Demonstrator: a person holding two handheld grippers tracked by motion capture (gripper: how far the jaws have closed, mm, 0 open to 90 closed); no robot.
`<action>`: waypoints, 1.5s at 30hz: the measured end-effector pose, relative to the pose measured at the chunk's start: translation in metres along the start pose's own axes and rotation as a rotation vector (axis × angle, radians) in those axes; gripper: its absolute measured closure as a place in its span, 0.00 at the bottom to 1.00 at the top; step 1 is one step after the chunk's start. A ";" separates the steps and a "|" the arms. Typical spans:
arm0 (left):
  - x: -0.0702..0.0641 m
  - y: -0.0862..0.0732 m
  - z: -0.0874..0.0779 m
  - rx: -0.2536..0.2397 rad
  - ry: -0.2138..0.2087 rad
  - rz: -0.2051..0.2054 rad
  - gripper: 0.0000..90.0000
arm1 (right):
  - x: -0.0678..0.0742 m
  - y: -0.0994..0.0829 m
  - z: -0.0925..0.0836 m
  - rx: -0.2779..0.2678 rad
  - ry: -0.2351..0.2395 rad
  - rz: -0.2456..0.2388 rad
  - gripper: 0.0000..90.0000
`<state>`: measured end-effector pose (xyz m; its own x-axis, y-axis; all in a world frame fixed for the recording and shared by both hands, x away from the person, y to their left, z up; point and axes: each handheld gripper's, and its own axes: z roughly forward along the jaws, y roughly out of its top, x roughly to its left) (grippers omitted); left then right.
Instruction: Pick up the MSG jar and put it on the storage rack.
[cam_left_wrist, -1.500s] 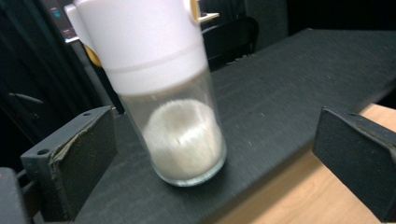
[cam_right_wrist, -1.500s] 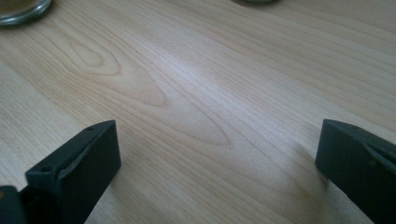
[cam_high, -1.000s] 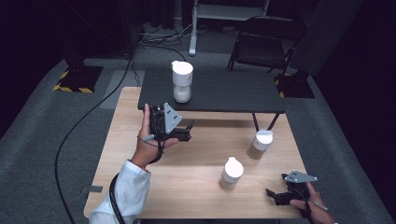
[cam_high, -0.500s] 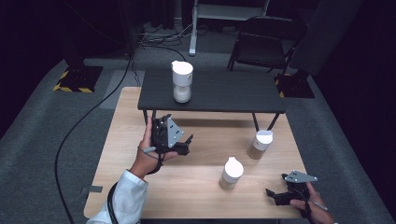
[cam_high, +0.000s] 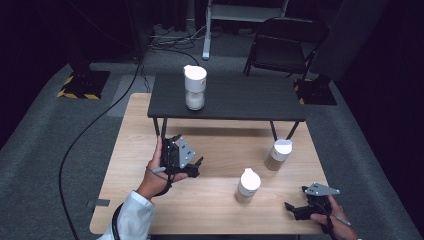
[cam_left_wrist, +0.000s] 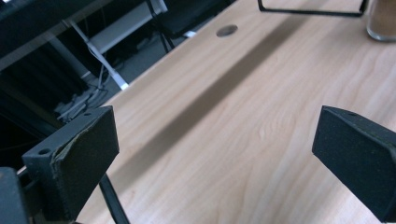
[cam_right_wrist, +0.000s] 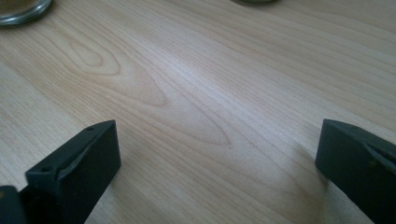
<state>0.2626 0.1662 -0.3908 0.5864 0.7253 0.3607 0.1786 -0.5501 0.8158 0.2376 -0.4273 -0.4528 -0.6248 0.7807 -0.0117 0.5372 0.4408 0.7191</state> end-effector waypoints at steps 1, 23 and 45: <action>0.000 0.000 0.000 0.000 0.000 0.000 0.00 | 0.000 0.000 0.000 0.000 0.000 0.000 0.00; -0.024 -0.026 0.010 0.165 -0.110 0.082 0.00 | 0.000 0.000 0.000 0.000 0.000 0.000 0.00; 0.011 -0.071 0.003 0.273 -0.186 -0.169 0.01 | 0.000 0.000 0.000 0.000 -0.001 0.000 0.00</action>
<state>0.2589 0.2118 -0.4458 0.6598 0.7414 0.1219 0.4749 -0.5373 0.6970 0.2373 -0.4272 -0.4529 -0.6238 0.7815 -0.0123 0.5374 0.4402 0.7193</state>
